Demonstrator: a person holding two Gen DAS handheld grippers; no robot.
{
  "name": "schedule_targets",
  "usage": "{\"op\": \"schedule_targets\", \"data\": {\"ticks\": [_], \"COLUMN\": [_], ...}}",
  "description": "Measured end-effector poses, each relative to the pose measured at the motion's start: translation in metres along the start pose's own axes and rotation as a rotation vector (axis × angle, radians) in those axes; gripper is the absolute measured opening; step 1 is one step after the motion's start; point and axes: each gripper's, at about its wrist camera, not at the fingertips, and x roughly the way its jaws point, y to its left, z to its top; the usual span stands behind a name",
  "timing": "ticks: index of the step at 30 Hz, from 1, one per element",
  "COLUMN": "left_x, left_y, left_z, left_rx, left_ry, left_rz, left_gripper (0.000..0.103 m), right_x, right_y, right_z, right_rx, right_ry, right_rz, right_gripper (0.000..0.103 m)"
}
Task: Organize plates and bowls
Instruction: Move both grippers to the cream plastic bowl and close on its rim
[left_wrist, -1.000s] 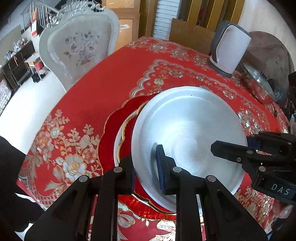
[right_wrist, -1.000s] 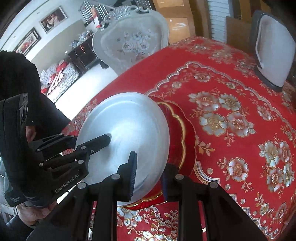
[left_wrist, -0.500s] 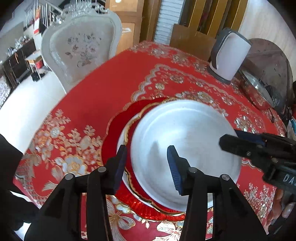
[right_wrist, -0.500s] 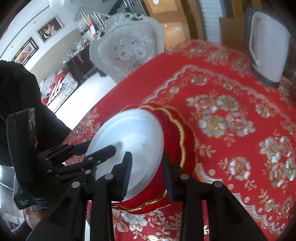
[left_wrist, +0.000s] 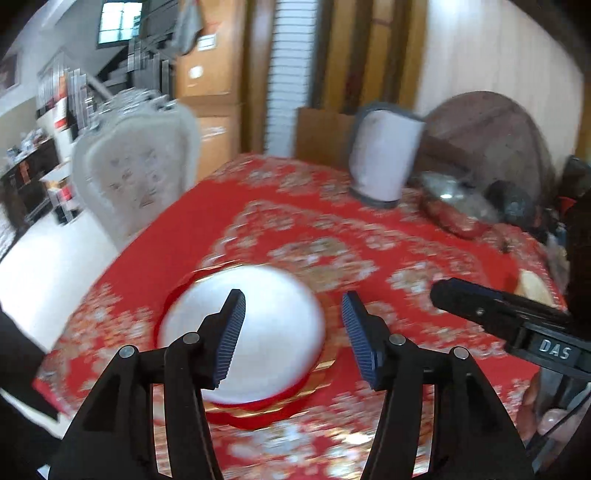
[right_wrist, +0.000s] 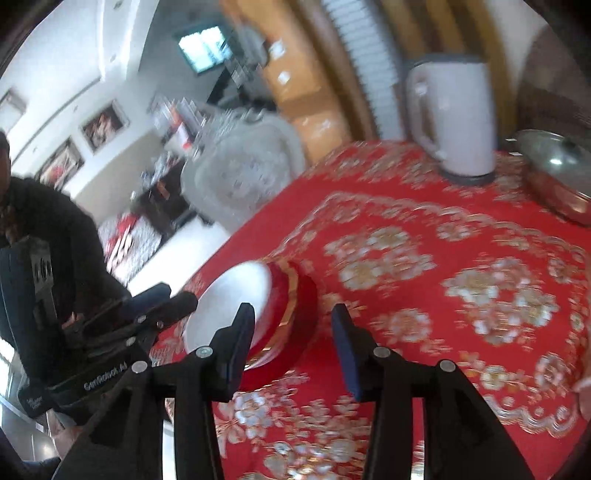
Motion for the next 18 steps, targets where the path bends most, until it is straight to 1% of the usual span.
{"op": "schedule_targets", "data": {"ticks": [3, 4, 7, 9, 12, 14, 16, 18], "left_x": [0.008, 0.013, 0.028, 0.039, 0.054, 0.065, 0.078, 0.087], "left_y": [-0.03, -0.04, -0.063, -0.079, -0.097, -0.105, -0.116, -0.126], "left_z": [0.005, 0.007, 0.013, 0.016, 0.021, 0.025, 0.03, 0.034], "left_rx": [0.032, 0.04, 0.047, 0.065, 0.08, 0.063, 0.051, 0.047], "left_ry": [-0.036, -0.041, -0.022, -0.014, -0.025, -0.017, 0.0, 0.008], "left_rz": [-0.025, -0.036, -0.077, -0.064, -0.041, -0.05, -0.048, -0.032], "left_gripper": [0.055, 0.055, 0.055, 0.055, 0.055, 0.055, 0.055, 0.055], "right_x": [-0.021, -0.029, -0.04, -0.043, -0.046, -0.048, -0.049, -0.05], "right_y": [-0.028, -0.042, -0.071, -0.088, -0.101, -0.112, -0.124, -0.134], "right_z": [0.0, -0.001, 0.001, 0.008, 0.017, 0.023, 0.029, 0.033], "right_rx": [0.037, 0.068, 0.137, 0.154, 0.141, 0.131, 0.123, 0.125], "right_ry": [-0.056, -0.083, -0.106, -0.12, -0.145, -0.176, -0.194, -0.195], "right_rz": [-0.048, -0.071, -0.084, -0.092, -0.078, -0.047, -0.013, 0.013], "right_gripper": [0.044, 0.044, 0.044, 0.044, 0.044, 0.044, 0.048, 0.049]}}
